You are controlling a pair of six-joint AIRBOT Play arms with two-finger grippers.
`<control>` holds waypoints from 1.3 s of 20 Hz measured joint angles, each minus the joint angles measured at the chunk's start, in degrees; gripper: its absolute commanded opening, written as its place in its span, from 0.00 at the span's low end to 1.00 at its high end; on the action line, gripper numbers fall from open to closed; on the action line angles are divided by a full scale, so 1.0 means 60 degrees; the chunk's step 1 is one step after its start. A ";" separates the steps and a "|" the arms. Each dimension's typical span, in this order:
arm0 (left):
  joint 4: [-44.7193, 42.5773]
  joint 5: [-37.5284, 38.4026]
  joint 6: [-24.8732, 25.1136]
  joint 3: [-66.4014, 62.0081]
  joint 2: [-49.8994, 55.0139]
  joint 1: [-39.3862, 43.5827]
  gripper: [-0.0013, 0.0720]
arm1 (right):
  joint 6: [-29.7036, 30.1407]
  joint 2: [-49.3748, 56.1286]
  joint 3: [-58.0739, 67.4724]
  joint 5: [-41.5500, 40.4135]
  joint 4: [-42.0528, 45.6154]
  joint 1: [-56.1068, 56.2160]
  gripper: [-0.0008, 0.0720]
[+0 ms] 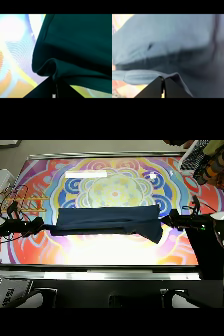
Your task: Fold the clothes and pants, and hang the long-sleeved shirts on hangers.
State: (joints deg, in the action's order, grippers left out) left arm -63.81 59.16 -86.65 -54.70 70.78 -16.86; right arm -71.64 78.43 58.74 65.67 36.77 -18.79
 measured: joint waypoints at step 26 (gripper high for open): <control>-0.0390 0.1566 -0.0106 -0.6375 0.4546 0.1169 0.72 | -0.1545 0.4433 0.5391 0.1756 0.2361 -0.0517 0.91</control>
State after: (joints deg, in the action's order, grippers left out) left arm -66.15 68.55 -87.29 -92.95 98.06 -9.85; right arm -80.90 105.03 91.09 76.20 50.94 -21.89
